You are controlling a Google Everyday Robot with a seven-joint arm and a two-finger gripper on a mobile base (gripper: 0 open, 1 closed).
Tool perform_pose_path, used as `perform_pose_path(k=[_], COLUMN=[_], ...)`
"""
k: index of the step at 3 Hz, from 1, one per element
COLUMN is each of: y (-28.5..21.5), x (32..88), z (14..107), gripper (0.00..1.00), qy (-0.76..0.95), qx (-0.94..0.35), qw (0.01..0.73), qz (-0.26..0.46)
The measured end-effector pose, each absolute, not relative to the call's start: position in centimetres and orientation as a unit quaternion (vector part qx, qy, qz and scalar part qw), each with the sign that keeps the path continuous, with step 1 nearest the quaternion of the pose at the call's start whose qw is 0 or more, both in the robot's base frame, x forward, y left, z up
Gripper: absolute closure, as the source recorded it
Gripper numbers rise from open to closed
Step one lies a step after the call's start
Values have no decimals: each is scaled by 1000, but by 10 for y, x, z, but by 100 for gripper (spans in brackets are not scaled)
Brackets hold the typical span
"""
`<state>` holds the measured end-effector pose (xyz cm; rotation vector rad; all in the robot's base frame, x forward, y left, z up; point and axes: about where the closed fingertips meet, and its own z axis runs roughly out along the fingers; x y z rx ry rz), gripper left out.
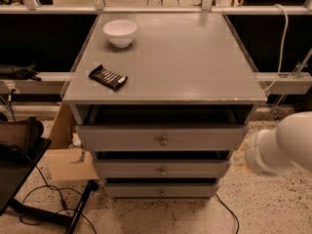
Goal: Close top drawer
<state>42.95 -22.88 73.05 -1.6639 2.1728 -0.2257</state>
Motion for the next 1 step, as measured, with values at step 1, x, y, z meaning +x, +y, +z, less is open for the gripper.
perform_pose_path(k=[1], y=[-266], x=[411], z=[814], gripper=[100], qy=[794], qx=[-566], qw=[168], qz=[-146])
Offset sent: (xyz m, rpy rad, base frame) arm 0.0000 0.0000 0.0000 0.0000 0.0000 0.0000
